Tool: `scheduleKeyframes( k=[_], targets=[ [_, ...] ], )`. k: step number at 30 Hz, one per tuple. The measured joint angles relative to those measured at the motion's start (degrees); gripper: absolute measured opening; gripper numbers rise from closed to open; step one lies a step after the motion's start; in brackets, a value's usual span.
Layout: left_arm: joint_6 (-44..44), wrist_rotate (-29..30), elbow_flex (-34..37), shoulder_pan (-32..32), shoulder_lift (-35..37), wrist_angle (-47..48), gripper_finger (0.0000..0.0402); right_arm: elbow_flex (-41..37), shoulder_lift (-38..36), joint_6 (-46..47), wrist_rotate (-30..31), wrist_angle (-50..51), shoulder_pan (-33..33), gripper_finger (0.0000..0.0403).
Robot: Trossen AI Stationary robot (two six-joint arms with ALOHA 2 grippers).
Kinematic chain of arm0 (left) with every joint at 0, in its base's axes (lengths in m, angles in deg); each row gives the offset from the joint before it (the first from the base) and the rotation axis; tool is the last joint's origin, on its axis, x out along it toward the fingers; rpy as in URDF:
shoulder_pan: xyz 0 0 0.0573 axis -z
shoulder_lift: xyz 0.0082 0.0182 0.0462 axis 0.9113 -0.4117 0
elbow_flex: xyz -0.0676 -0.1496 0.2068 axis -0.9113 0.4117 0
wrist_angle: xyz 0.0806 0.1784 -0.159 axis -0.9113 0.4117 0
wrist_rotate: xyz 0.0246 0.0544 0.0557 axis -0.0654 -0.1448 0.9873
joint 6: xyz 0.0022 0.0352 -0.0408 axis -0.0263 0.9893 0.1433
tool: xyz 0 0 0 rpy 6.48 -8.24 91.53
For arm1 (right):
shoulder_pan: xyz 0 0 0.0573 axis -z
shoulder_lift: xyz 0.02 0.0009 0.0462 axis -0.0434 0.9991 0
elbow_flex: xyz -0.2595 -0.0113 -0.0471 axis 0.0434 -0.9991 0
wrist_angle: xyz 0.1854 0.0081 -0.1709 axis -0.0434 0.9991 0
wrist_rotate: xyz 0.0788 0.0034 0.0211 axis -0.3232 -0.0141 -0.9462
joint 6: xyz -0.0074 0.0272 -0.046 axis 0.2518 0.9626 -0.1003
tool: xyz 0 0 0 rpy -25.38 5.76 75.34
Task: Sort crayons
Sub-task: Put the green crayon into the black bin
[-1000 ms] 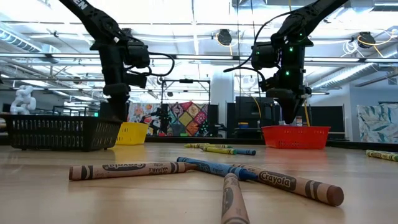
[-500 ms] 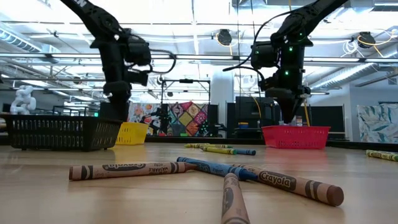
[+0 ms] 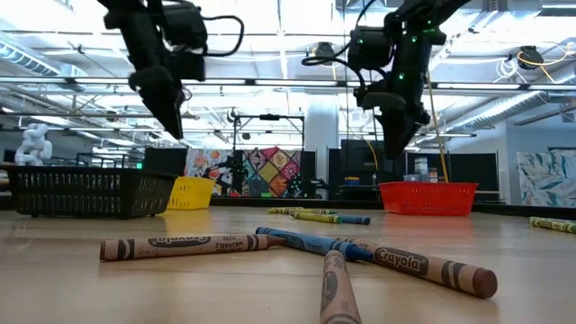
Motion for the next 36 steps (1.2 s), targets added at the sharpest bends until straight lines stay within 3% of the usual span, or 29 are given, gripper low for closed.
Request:
scheduleKeyframes(
  k=[13, 22, 36],
  targets=[
    [-5.77, 0.0, 0.0, 11.66, 1.94, 1.87, 0.0088, 0.0, 0.0, 6.18, -1.1, -0.57, -9.53, 0.0073],
    [-10.73, -0.77, 0.0, 19.41, 1.93, 1.86, 0.0088, 0.0, 0.0, 7.72, -1.08, -1.59, -12.61, 0.0073],
    [-25.78, -4.57, 0.0, 34.03, 1.93, 0.75, 0.0088, 0.0, 0.0, 7.58, -0.97, -4.5, -14.16, 0.0073]
  ],
)
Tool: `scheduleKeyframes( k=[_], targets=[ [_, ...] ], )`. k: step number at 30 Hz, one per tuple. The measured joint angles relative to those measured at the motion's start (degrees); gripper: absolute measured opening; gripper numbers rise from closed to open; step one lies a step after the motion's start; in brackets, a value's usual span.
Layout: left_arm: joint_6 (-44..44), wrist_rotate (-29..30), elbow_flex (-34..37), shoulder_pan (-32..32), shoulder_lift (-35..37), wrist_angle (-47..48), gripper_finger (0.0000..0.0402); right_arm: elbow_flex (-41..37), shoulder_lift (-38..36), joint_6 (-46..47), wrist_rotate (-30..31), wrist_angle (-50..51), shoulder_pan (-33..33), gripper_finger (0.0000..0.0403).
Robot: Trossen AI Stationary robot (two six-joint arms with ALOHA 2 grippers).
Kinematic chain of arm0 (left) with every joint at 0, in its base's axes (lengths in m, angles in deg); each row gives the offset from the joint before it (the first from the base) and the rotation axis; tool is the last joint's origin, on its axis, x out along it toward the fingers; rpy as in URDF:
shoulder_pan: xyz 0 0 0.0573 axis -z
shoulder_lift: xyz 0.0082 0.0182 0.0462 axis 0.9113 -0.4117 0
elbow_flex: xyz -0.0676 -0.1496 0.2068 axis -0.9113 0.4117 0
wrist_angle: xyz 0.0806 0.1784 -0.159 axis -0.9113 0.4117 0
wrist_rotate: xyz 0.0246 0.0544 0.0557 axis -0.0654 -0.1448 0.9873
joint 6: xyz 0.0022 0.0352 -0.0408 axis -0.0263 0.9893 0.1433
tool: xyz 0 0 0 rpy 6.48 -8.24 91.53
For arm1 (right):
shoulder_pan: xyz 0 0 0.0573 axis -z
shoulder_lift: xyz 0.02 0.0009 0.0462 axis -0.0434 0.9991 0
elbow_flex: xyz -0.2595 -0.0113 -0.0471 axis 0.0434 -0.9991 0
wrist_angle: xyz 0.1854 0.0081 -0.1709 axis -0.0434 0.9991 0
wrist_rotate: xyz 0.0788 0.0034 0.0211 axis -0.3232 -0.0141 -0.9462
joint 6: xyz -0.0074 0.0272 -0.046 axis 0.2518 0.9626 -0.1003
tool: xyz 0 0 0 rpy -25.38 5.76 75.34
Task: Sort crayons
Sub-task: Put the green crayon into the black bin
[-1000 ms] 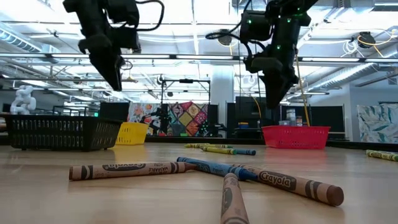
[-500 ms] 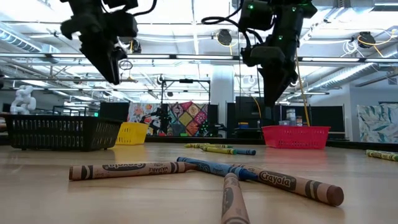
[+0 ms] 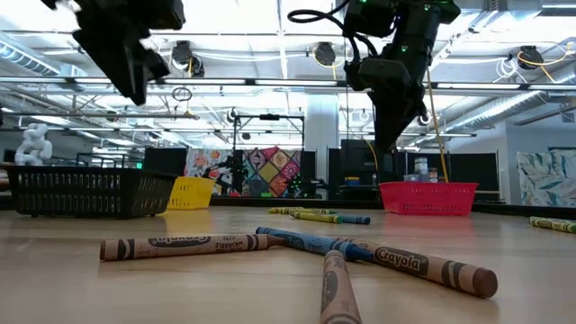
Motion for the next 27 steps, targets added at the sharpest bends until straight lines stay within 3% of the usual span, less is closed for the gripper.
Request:
scheduleKeyframes(
  k=[6, 15, 27],
  targets=[
    [-7.83, 0.11, 0.0, 7.48, -1.37, -3.15, 0.0088, 0.0, 0.0, 0.0, 0.04, 0.09, 0.0, 0.0073],
    [-19.89, 0.6, 0.0, 16.8, -9.76, -4.92, 0.0088, 0.0, 0.0, -0.5, 0.39, -0.01, 0.0, 0.0073],
    [-30.66, -0.1, -0.02, 25.13, -19.78, -17.1, 0.0088, 0.0, 0.0, -3.45, 0.52, -0.07, 0.0, 0.0073]
  ],
)
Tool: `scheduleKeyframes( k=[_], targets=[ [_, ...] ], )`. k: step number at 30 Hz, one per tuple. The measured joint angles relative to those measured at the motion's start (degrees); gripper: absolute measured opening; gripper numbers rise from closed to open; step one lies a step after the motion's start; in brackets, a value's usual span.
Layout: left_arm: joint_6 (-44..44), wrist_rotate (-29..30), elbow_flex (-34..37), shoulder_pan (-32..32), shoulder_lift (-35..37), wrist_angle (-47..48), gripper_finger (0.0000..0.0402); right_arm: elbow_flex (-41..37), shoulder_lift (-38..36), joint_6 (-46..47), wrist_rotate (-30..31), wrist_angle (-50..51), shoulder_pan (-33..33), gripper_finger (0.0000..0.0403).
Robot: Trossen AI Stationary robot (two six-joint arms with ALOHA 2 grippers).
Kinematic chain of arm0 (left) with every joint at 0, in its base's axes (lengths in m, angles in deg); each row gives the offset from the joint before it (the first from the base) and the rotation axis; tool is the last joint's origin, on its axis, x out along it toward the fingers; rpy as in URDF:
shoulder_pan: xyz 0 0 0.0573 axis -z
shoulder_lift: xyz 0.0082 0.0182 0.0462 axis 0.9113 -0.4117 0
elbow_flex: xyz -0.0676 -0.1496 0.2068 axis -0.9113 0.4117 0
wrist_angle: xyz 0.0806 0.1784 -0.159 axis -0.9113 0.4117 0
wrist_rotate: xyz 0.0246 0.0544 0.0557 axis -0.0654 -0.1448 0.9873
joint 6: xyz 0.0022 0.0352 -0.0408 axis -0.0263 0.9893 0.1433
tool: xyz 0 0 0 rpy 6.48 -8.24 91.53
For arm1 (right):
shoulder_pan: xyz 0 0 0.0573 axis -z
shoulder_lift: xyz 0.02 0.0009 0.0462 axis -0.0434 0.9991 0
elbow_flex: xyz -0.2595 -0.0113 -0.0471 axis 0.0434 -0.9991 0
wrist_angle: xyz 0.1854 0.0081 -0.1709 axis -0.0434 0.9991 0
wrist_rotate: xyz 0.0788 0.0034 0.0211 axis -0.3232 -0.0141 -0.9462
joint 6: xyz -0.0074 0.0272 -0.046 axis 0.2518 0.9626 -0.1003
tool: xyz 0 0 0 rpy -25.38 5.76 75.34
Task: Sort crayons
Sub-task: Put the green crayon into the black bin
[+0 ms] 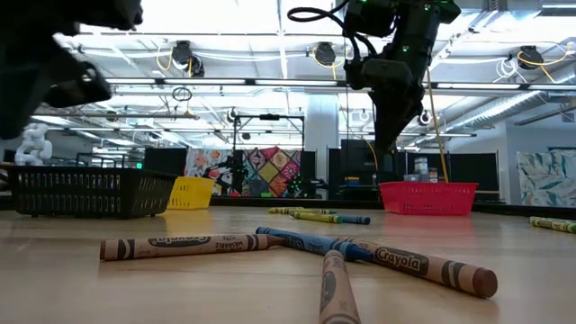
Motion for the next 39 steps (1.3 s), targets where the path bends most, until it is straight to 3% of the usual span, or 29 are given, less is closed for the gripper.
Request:
scheduleKeyframes(
  k=[15, 39],
  targets=[
    [-11.0, 0.06, -0.02, 5.99, -5.04, -6.59, 0.0088, 0.0, 0.0, -1.58, -0.15, 0.82, 0.0, 0.0073],
    [-11.16, 0.47, -0.22, 6.15, -13.46, -8.09, 0.0088, 0.0, 0.0, -4.81, -0.2, 0.81, 0.0, 0.0073]
  ],
)
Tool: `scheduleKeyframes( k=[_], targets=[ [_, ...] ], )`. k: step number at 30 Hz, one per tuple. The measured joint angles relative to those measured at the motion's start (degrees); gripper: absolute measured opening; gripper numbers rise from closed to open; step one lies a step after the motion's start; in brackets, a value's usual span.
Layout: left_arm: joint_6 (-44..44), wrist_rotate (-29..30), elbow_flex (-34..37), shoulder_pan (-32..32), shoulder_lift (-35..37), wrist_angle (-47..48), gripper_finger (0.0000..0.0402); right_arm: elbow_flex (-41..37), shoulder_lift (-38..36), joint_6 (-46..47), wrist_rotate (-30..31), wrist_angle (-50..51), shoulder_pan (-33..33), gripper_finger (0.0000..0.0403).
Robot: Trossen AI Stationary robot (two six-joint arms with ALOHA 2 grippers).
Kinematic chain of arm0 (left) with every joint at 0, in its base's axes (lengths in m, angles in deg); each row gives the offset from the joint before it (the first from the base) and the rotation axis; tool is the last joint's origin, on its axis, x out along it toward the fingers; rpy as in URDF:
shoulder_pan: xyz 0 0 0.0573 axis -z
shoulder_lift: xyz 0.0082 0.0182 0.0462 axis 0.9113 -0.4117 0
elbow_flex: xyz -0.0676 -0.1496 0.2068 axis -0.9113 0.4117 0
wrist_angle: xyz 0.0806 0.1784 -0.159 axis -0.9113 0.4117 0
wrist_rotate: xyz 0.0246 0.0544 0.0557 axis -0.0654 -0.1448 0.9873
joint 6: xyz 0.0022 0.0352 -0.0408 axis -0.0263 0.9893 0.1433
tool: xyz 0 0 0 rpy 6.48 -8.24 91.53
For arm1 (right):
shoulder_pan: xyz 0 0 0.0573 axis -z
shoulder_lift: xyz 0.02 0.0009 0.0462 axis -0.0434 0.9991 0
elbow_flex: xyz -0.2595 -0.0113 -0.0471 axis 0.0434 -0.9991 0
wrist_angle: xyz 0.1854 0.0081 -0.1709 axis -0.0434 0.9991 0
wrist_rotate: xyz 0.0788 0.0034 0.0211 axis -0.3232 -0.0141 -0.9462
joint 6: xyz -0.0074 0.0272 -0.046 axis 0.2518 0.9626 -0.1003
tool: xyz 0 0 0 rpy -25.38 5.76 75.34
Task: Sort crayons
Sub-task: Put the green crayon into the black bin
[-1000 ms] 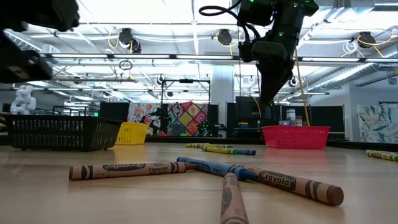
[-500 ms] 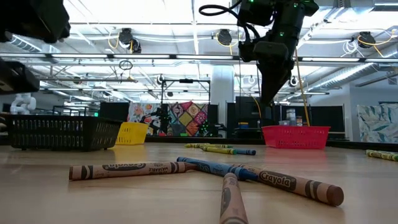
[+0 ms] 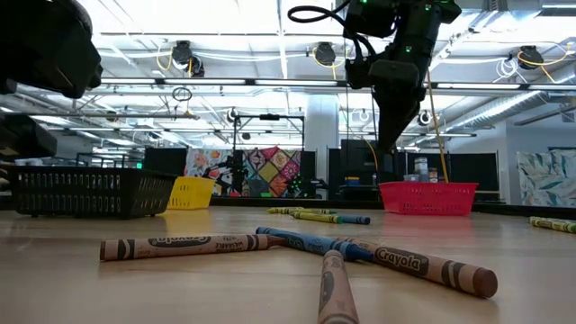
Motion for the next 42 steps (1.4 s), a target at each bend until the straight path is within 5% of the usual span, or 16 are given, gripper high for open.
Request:
scheduleKeyframes(
  k=[6, 14, 31, 42],
  targets=[
    [0.46, 0.31, 0.0, -0.2, -0.7, 0.39, 0.0084, 0.0, 0.0, -0.88, 0.0, -0.19, 0.0, 0.0073],
    [1.68, 1.42, 0.0, -0.22, -0.77, 2.48, 0.0009, 0.0, 0.0, -0.87, 0.0, -0.24, 0.0, 0.0073],
    [3.67, 2.28, 0.39, -0.2, 1.51, 1.95, 0.0002, 0.0, 0.0, -1.29, 0.0, -0.23, 0.02, 0.0073],
    [3.58, 6.75, 0.47, -0.98, 7.17, 10.88, 0.0001, 0.0, -0.02, -1.92, 0.0, -0.85, 0.02, 0.0073]
  ],
)
